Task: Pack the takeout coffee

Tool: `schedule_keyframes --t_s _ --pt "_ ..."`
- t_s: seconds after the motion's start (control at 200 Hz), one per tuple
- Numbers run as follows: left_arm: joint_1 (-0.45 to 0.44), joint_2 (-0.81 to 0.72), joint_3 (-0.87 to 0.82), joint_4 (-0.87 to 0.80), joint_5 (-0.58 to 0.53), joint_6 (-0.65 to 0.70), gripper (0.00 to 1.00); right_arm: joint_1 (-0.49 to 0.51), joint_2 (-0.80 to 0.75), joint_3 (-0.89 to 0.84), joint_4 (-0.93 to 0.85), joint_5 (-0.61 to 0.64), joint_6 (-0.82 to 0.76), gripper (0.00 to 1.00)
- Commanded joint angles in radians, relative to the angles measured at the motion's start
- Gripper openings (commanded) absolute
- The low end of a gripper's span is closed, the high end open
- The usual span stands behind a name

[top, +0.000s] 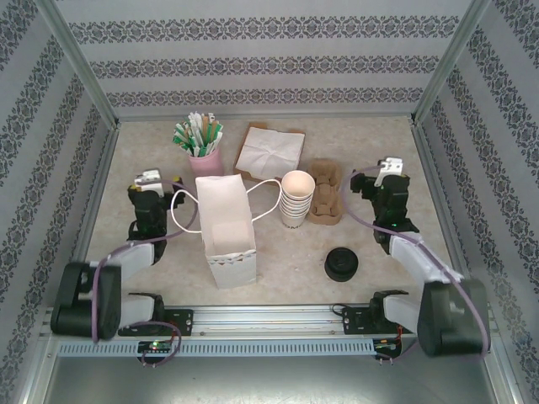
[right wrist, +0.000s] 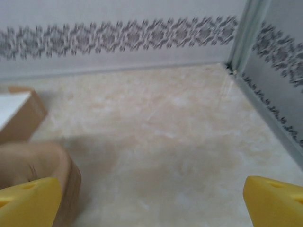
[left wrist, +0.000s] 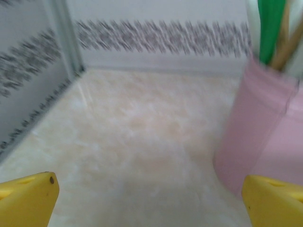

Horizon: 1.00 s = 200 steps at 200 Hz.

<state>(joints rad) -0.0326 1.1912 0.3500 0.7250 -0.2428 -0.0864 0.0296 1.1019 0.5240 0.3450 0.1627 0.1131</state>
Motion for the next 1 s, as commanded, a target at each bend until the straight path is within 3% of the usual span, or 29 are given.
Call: schedule_keyframes --t_s 0.0,0.05,0.185,0.33,0.46,0.555,0.654,0.814,0.899,0.994 --pt "-0.007 -0.160 -0.033 -0.158 -0.133 -0.191 1.00 -0.015 -0.106 0.083 -0.437 0.075 0.196 0.98" --pt "-0.005 -0.251 -0.081 -0.192 -0.126 -0.296 1.00 -0.037 -0.153 0.120 -0.557 0.023 0.257 0.98" --pt "0.053 -0.484 -0.144 -0.303 0.105 -0.411 1.00 -0.088 -0.266 0.132 -0.640 -0.119 0.358 0.98" --pt "0.084 -0.695 -0.129 -0.507 0.188 -0.517 1.00 -0.125 -0.344 0.147 -0.707 -0.105 0.549 0.98" --pt "0.091 -0.870 -0.082 -0.674 0.217 -0.598 1.00 -0.172 -0.397 0.173 -0.712 -0.257 0.587 0.98" --pt "0.091 -0.912 0.046 -0.903 0.233 -0.634 1.00 -0.171 -0.380 0.245 -0.789 -0.330 0.583 0.93" --pt "0.091 -0.847 0.223 -1.139 0.267 -0.599 1.00 -0.161 -0.325 0.340 -0.873 -0.427 0.577 0.82" --pt "0.091 -0.642 0.439 -1.297 0.498 -0.506 0.91 0.006 -0.222 0.473 -0.980 -0.413 0.550 0.67" --pt "0.091 -0.554 0.512 -1.358 0.579 -0.495 0.85 0.170 -0.156 0.546 -1.037 -0.308 0.510 0.59" --pt "0.090 -0.517 0.544 -1.387 0.594 -0.504 0.78 0.341 -0.076 0.630 -1.099 -0.182 0.472 0.53"
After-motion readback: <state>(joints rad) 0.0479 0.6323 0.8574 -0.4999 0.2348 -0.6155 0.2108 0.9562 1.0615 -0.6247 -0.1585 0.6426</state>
